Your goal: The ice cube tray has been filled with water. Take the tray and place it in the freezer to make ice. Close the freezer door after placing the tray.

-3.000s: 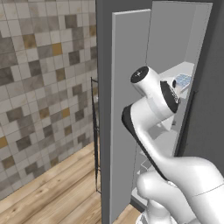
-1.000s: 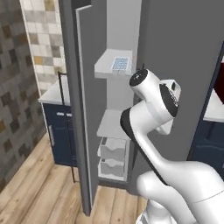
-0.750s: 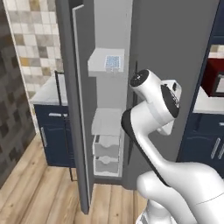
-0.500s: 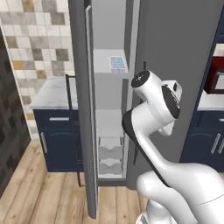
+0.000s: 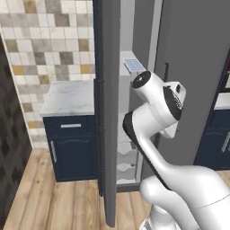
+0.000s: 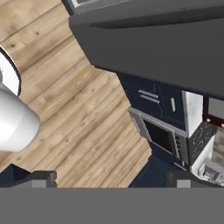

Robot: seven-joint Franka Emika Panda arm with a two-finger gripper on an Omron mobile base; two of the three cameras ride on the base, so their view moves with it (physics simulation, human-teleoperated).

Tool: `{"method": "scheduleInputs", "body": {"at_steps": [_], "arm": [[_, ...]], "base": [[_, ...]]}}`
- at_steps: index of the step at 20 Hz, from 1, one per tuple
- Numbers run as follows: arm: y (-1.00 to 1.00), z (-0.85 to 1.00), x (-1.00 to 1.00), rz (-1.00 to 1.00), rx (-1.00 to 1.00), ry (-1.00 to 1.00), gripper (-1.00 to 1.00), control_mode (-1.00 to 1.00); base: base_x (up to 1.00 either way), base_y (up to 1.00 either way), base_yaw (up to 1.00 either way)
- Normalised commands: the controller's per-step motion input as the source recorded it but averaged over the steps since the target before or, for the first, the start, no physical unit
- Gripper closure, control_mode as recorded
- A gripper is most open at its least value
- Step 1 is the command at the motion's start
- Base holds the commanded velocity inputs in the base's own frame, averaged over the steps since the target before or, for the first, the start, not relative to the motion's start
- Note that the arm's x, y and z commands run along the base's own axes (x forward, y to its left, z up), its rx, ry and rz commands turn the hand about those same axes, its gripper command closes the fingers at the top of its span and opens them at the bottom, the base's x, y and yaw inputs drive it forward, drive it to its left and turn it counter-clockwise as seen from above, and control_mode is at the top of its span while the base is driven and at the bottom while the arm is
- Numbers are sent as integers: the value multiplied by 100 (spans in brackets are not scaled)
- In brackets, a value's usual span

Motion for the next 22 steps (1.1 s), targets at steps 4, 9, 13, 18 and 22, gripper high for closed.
{"method": "scheduleInputs", "body": {"at_steps": [4,9,13,18,22], "arm": [[0,0,0,0,0,0,-100,100],[0,0,0,-5,0,-1,-100,-100],[0,0,0,0,0,-2,-100,-100],[9,0,-20,0,-1,-15,-100,-100],[52,-1,-12,0,-11,-26,-100,-100]], "base": [[-8,0,-16],[0,0,0],[0,0,0],[0,0,0],[0,0,0]]}}
